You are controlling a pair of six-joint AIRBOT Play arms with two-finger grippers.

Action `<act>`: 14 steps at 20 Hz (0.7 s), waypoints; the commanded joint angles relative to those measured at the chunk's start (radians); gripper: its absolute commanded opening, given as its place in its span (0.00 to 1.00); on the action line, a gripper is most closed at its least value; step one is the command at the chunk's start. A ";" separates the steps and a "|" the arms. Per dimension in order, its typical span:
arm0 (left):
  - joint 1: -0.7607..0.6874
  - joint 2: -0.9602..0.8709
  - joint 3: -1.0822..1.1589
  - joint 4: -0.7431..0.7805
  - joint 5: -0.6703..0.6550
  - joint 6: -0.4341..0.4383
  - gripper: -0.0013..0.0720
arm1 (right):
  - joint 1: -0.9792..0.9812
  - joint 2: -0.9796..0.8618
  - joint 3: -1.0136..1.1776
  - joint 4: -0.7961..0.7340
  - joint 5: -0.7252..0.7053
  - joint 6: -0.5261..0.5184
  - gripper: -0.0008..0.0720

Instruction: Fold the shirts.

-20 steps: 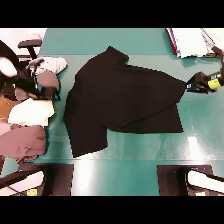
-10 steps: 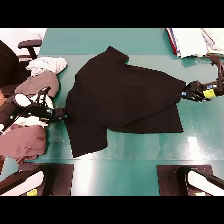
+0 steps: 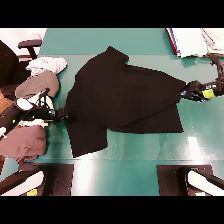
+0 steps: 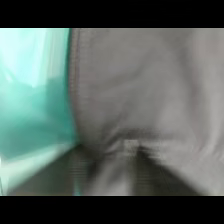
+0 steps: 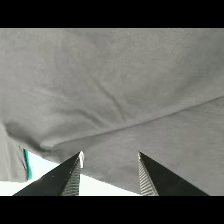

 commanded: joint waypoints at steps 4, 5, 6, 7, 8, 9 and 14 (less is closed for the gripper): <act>0.000 0.005 0.010 -0.077 -0.044 0.085 0.05 | -0.085 0.001 -0.001 -0.023 0.045 0.001 0.57; 0.001 0.007 0.025 -0.077 -0.047 0.086 0.05 | -0.110 0.001 -0.003 -0.057 0.064 0.001 0.57; 0.000 0.015 0.046 -0.077 -0.054 0.086 0.05 | -0.132 0.001 -0.013 -0.093 0.085 0.001 0.57; 0.001 0.027 0.068 -0.076 -0.060 0.086 0.05 | -0.164 0.010 -0.046 -0.135 0.102 0.003 0.57; 0.000 0.047 0.090 -0.076 -0.063 0.086 0.05 | -0.200 0.029 -0.099 -0.170 0.102 0.006 0.57; 0.000 0.064 0.109 -0.076 -0.068 0.086 0.05 | -0.240 0.048 -0.168 -0.201 0.096 0.006 0.59; 0.000 0.090 0.158 -0.078 -0.088 0.086 0.05 | -0.427 0.074 -0.492 -0.180 0.016 0.003 0.69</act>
